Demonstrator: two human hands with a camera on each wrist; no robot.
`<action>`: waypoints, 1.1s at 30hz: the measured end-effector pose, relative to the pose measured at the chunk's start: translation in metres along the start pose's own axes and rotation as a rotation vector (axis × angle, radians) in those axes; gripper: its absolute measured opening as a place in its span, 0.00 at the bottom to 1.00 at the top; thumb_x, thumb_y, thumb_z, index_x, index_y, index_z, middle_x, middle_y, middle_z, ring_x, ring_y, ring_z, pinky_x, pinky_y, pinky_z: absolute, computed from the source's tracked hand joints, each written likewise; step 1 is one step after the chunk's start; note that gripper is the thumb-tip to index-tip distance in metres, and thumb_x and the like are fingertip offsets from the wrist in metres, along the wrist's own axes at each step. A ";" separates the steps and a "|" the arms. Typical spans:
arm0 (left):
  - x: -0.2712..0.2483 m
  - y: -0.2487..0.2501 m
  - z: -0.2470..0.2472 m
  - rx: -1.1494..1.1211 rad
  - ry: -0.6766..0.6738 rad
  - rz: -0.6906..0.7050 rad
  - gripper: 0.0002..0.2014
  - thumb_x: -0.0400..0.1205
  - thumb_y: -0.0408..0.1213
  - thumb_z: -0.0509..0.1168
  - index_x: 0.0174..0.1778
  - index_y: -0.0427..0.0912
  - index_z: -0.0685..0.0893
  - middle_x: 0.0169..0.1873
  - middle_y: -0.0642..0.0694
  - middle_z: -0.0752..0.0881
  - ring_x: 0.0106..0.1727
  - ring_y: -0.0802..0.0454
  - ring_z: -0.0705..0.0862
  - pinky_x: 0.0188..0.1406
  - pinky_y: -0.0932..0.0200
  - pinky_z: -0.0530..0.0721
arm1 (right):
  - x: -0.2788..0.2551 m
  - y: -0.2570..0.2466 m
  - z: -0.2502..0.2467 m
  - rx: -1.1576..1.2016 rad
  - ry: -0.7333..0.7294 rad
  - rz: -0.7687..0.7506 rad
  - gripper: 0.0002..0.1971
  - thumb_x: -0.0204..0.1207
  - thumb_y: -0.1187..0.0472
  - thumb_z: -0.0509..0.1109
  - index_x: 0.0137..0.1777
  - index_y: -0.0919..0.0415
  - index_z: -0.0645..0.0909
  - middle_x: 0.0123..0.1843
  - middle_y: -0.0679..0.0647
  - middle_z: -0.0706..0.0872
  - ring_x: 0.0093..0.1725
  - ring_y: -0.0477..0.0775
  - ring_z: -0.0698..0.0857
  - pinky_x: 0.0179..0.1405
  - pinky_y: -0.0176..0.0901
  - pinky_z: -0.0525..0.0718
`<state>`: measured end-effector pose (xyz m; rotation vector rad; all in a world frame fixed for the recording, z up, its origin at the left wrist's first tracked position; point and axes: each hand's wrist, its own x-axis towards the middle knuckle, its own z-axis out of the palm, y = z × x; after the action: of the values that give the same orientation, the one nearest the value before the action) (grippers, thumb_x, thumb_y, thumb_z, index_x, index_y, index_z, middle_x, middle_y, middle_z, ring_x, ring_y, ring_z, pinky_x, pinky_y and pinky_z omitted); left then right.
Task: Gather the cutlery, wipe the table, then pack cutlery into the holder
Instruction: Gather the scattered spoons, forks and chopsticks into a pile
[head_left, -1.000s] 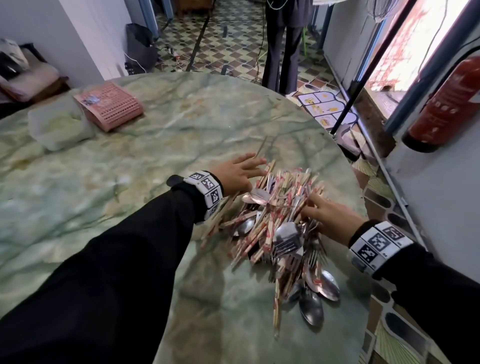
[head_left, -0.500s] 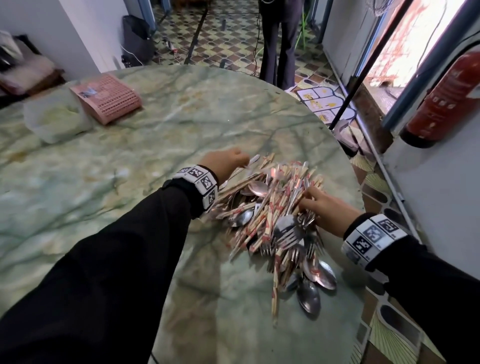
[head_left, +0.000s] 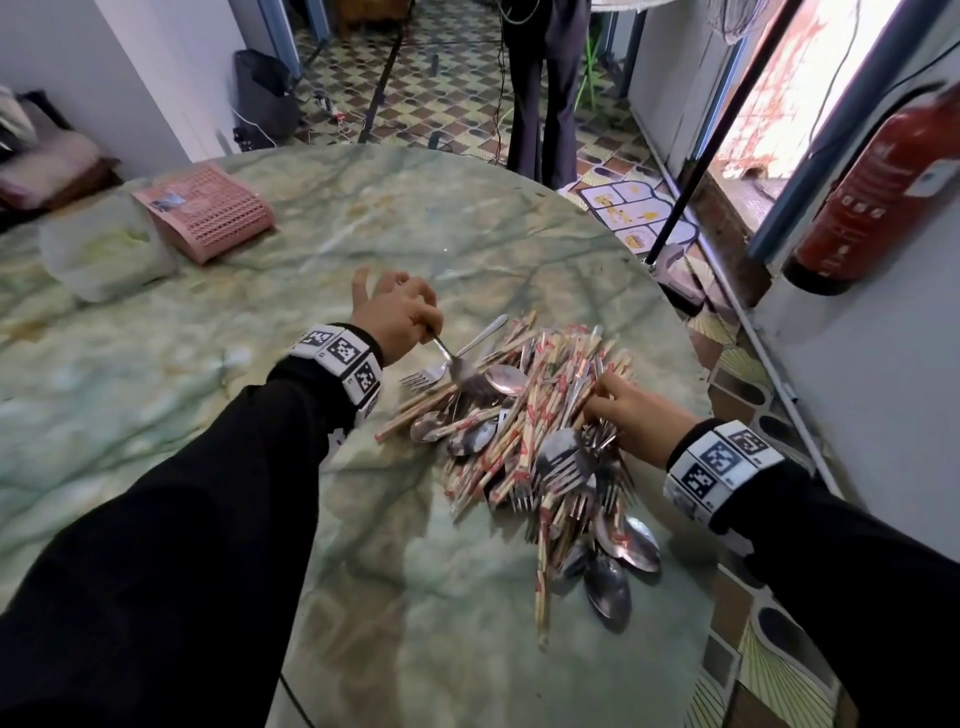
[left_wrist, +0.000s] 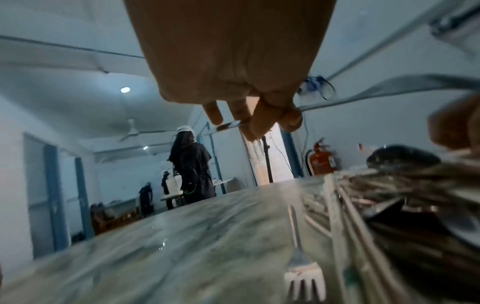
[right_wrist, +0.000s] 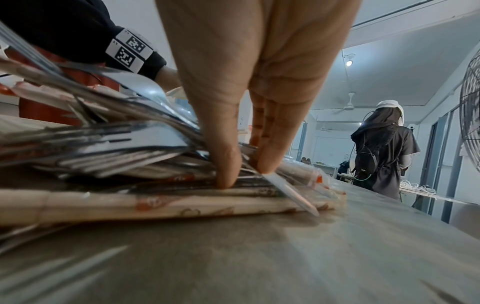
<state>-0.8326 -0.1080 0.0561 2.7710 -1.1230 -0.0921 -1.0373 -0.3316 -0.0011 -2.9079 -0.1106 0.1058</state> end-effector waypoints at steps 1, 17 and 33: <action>0.000 0.001 -0.003 0.097 -0.030 0.049 0.07 0.77 0.35 0.64 0.38 0.48 0.86 0.68 0.54 0.74 0.78 0.45 0.56 0.76 0.38 0.33 | 0.000 -0.001 -0.001 0.000 0.003 0.004 0.15 0.73 0.74 0.67 0.59 0.65 0.83 0.58 0.61 0.77 0.48 0.57 0.82 0.50 0.32 0.73; 0.015 0.039 0.040 0.027 0.167 0.132 0.25 0.75 0.32 0.67 0.68 0.54 0.77 0.80 0.41 0.61 0.77 0.39 0.66 0.73 0.31 0.63 | -0.003 -0.021 -0.011 0.260 0.019 0.330 0.21 0.74 0.75 0.63 0.68 0.64 0.74 0.65 0.58 0.72 0.55 0.52 0.77 0.56 0.30 0.69; -0.006 0.069 0.062 -0.335 -0.495 -0.397 0.65 0.53 0.87 0.38 0.78 0.44 0.65 0.72 0.29 0.68 0.70 0.34 0.72 0.73 0.44 0.68 | -0.008 -0.032 0.015 0.823 0.005 0.837 0.35 0.80 0.43 0.58 0.82 0.59 0.53 0.84 0.61 0.47 0.83 0.61 0.50 0.79 0.57 0.53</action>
<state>-0.8915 -0.1599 0.0060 2.6748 -0.5365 -0.9569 -1.0490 -0.2979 -0.0081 -1.9555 0.9191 0.2156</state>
